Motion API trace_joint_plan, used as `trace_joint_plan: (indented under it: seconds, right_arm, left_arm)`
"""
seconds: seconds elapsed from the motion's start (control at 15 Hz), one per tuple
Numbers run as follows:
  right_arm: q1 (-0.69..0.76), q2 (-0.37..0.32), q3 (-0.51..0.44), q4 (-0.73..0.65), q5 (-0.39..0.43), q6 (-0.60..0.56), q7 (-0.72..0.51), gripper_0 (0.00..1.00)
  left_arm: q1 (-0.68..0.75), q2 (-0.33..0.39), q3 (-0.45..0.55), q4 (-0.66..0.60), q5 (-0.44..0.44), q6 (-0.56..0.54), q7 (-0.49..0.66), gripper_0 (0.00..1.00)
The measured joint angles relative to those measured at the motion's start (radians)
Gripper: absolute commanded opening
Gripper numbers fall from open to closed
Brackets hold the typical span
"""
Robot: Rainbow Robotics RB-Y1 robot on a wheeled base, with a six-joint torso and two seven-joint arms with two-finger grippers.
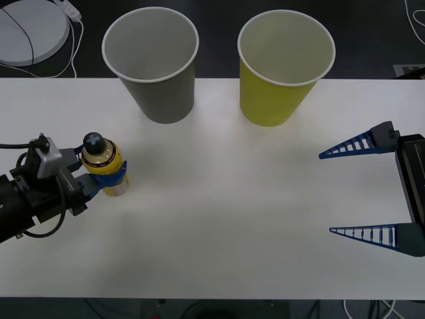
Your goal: Put the can into the green bin and the plastic bottle into the gray bin
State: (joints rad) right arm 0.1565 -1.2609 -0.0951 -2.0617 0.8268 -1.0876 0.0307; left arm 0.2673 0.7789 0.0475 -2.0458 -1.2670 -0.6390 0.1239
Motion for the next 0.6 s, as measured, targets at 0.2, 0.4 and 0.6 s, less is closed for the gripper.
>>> trace_joint_plan:
  seconds: [0.2, 0.4, 0.6]
  right_arm:
    - [0.000, 0.000, 0.000, 0.000, 0.000, 0.000, 0.000, 1.00]
    - [0.000, 0.000, 0.000, 0.000, 0.000, 0.000, 0.000, 1.00]
    - [0.000, 0.000, 0.000, 0.000, 0.000, 0.000, 0.000, 1.00]
  left_arm:
    - [0.038, 0.015, 0.056, -0.055, -0.046, 0.013, 0.119, 0.00]
    - [0.049, 0.028, 0.104, -0.076, -0.087, 0.015, 0.229, 0.00]
    - [0.049, 0.051, 0.137, -0.085, -0.128, 0.015, 0.324, 0.00]
